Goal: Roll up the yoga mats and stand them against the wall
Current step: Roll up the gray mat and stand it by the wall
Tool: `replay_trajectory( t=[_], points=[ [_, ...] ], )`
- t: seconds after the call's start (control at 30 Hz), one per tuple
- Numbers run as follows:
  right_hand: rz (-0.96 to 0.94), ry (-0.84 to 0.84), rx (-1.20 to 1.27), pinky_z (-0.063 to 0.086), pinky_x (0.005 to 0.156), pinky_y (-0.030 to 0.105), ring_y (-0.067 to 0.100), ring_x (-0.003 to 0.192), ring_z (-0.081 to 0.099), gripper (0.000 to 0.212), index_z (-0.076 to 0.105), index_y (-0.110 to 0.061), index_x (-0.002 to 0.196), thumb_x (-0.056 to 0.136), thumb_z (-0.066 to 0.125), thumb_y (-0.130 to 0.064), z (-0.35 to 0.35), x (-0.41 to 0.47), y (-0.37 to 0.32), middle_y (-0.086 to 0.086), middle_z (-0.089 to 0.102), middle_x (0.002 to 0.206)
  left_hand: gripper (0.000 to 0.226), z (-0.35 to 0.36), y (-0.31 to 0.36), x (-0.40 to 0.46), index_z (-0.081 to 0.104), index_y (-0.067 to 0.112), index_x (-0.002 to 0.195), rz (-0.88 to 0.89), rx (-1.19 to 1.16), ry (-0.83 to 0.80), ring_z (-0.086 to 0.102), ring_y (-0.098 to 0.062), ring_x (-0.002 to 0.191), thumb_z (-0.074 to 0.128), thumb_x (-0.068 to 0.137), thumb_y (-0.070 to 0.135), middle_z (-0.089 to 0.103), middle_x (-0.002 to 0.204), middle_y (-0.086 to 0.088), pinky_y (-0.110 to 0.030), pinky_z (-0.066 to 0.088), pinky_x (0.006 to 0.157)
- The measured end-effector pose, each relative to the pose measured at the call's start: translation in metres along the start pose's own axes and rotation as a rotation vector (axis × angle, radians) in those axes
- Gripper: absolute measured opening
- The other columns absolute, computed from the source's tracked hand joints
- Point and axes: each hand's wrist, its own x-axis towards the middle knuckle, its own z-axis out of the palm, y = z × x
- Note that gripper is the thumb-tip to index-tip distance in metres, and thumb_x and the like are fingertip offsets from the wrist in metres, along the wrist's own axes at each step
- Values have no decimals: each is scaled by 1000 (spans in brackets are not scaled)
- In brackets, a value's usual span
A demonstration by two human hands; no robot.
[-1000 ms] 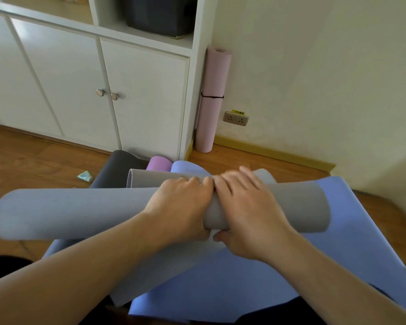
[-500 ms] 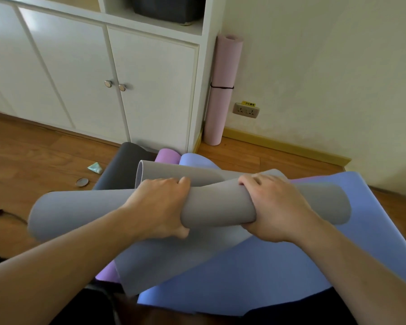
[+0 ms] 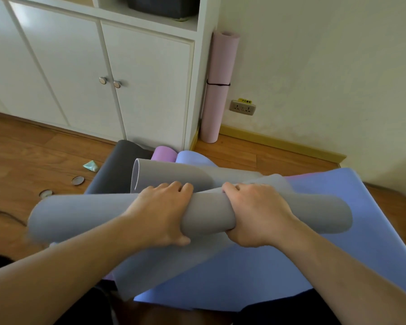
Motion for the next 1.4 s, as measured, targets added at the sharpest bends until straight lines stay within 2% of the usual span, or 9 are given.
replay_trajectory(
  t=[0.13,0.27,0.43,0.63,0.77,0.87,1.03,1.2,1.4],
  points=[
    [28,-6,26,48,79,37,21,99,61,61,41,-32,121,73,74,-50,1,0,0,-7,58,108,69,3,5,7,44,30,117,-6,-10,49,66,-18,101,73,69,69,65,112,10,-37,57,84],
    [-59,131,-141,48,101,44,29,112,56,106,36,-18,149,64,89,-54,9,-7,-17,5,54,127,71,-14,-13,11,55,39,116,-45,-213,-127,65,-10,94,76,59,74,66,106,15,-39,60,85],
    [-86,94,-119,53,80,41,28,91,65,77,47,-19,129,65,80,-46,18,-2,-17,3,64,105,74,-11,-10,7,54,40,119,-29,-224,-241,64,-9,95,79,58,73,65,108,16,-38,60,88],
    [-16,-23,13,47,69,36,22,91,65,59,40,-30,116,73,74,-53,3,-1,-8,-6,61,101,79,12,16,6,40,27,125,40,72,89,64,-22,105,74,68,70,62,116,6,-38,53,88],
    [-69,105,-93,48,99,42,29,114,54,98,35,-22,149,69,84,-51,4,-8,-14,4,53,127,70,-5,7,12,45,31,114,-27,-81,21,66,-17,94,76,65,69,65,107,11,-36,57,80],
    [-64,187,-169,44,103,48,34,112,53,120,35,-16,154,56,96,-46,10,-11,-20,12,53,127,71,-19,-3,14,54,39,110,-63,-273,-142,63,-9,89,79,54,75,64,102,16,-36,59,81],
    [-76,162,-152,47,79,42,30,86,58,80,48,-17,128,58,83,-32,15,-6,-18,6,58,99,76,-13,4,9,51,40,115,-55,-254,-209,64,-10,92,76,53,78,64,106,15,-38,60,83],
    [-42,66,-98,50,77,40,26,86,63,62,47,-24,116,64,77,-42,14,-4,-14,-1,60,95,85,10,26,2,41,26,131,-3,45,66,64,-22,110,77,68,69,60,124,4,-38,54,92],
    [63,29,-32,53,72,39,27,90,66,61,44,-29,118,72,72,-55,1,-3,-8,-2,64,100,80,20,21,12,50,15,127,53,134,289,61,-30,98,84,60,45,60,113,-7,-43,52,92]
  ],
)
